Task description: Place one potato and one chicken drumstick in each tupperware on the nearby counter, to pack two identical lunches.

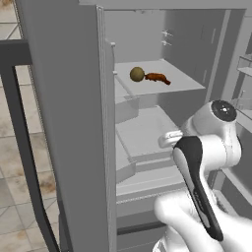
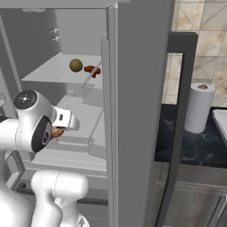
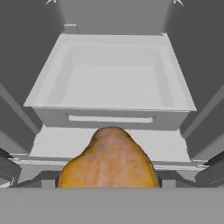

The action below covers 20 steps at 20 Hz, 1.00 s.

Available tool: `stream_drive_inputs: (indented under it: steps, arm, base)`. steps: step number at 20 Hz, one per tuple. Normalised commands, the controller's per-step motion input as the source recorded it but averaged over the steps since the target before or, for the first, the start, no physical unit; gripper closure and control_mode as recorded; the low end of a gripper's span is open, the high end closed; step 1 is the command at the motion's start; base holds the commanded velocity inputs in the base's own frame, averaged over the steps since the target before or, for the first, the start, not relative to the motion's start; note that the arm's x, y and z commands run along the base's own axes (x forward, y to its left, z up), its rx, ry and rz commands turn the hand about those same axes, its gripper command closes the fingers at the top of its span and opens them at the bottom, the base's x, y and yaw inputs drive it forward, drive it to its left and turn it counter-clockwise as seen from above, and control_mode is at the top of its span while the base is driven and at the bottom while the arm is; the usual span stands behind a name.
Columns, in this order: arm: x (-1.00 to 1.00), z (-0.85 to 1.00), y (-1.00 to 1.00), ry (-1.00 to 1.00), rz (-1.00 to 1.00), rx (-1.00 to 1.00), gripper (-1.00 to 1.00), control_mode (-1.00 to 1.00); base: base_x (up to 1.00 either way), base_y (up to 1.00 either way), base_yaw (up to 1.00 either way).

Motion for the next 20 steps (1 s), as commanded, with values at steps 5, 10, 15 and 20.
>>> stream_drive_inputs:
  steps: [5,10,15,20]
  arm:
    - [-0.14,0.08,-0.08,0.00,-0.01,0.00,1.00,1.00]
    - [0.00,0.00,0.00,0.00,0.00,0.00,1.00,1.00]
    - [0.00,0.00,0.00,0.00,0.00,0.00,1.00,1.00]
    - [0.00,0.00,0.00,0.00,0.00,0.00,1.00,1.00]
  base:
    - [-0.67,-0.16,-0.03]
    - [-1.00,-0.01,0.00]
    - [-1.00,-0.20,0.00]
    - [-0.81,-0.87,0.00]
